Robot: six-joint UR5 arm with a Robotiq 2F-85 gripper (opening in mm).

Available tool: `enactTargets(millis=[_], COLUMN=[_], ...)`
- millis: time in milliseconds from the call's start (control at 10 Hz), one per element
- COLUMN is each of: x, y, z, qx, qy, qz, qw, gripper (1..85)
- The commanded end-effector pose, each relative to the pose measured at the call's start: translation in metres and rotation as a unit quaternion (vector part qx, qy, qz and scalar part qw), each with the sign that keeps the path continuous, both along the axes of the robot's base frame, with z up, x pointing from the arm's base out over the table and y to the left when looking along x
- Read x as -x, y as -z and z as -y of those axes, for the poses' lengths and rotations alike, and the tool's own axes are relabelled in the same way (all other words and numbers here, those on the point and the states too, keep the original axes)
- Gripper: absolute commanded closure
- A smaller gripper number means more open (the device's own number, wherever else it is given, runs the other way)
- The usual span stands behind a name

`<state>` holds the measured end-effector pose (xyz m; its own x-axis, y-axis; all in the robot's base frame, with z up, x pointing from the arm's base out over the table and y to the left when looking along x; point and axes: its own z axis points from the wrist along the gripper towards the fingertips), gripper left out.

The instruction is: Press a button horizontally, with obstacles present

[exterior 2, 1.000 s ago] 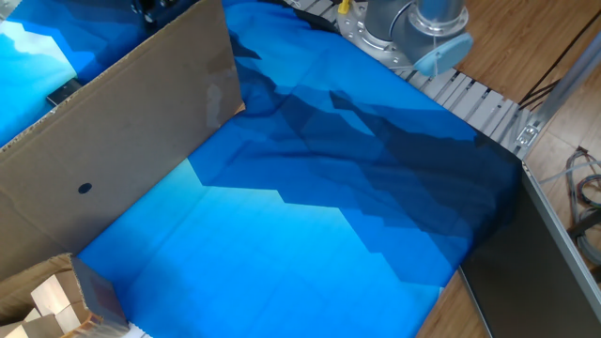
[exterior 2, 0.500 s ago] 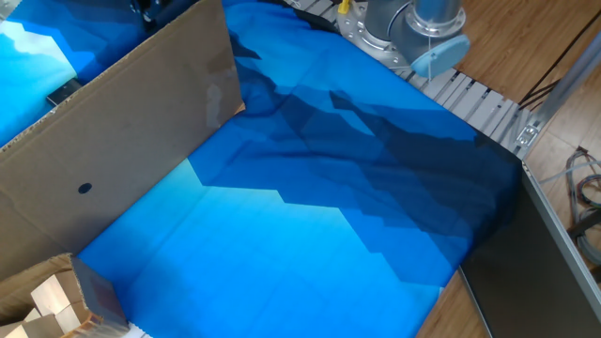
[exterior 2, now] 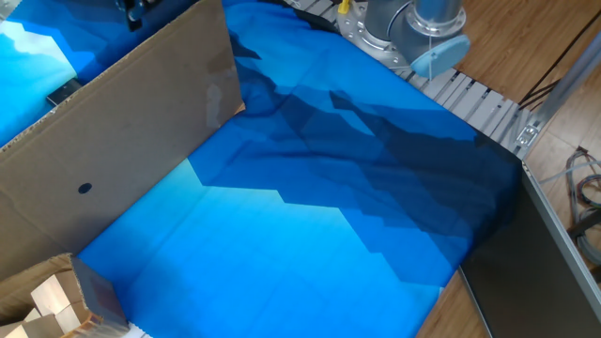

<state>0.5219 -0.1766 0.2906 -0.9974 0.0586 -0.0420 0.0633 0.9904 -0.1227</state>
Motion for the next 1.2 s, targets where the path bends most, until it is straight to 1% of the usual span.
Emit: enactTargets(millis=[0,100,300,400,600,800,1000,1100], x=[-0.001,-0.006,-0.021,-0.029,-0.044,-0.057,-0.072,-0.079], y=[0.002,0.011,0.028,0.036,0.052,0.067,0.087,0.099], z=[0.034,0.047,0.056,0.059,0.063,0.066,0.068,0.067], qx=[-0.010,-0.009,-0.013,-0.013,-0.021,-0.018,-0.022,-0.031], qy=[-0.039,-0.050,-0.061,-0.064,-0.074,-0.076,-0.078,-0.081], qz=[-0.020,-0.019,-0.010,-0.006,0.005,0.011,0.021,0.030], qw=[0.9990,0.9985,0.9980,0.9978,0.9970,0.9969,0.9965,0.9958], gripper=[84.7,84.7,84.7,84.7,84.7,84.7,84.7,84.7])
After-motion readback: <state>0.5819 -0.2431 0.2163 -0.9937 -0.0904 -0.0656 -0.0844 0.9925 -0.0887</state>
